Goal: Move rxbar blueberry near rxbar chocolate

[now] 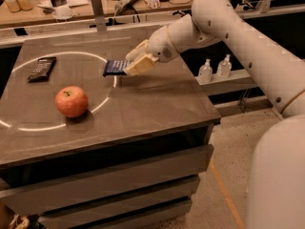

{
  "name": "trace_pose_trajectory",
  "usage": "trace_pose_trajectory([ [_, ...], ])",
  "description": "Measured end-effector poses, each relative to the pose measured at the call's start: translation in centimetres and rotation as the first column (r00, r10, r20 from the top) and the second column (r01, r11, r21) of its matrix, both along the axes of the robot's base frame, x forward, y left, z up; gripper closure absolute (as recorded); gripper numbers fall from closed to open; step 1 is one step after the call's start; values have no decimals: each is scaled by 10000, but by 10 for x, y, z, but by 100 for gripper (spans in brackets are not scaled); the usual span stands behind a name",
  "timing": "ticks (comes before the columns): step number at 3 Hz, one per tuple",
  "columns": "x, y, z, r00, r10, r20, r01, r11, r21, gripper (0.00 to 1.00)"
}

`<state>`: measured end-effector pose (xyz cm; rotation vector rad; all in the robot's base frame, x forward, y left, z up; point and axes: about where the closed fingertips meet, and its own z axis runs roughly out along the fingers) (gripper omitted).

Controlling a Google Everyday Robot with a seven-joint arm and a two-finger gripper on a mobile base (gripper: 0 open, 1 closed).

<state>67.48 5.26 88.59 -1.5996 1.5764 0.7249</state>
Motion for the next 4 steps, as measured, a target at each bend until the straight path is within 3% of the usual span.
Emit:
trace_pose_trajectory([
  [1,33,39,30,9977,-33,682,6,9992,398,100],
  [2,66,95,32,9972,297,682,-332,9982,506,100],
  [4,98,178,20,9962,670,552,-697,9964,483,100],
])
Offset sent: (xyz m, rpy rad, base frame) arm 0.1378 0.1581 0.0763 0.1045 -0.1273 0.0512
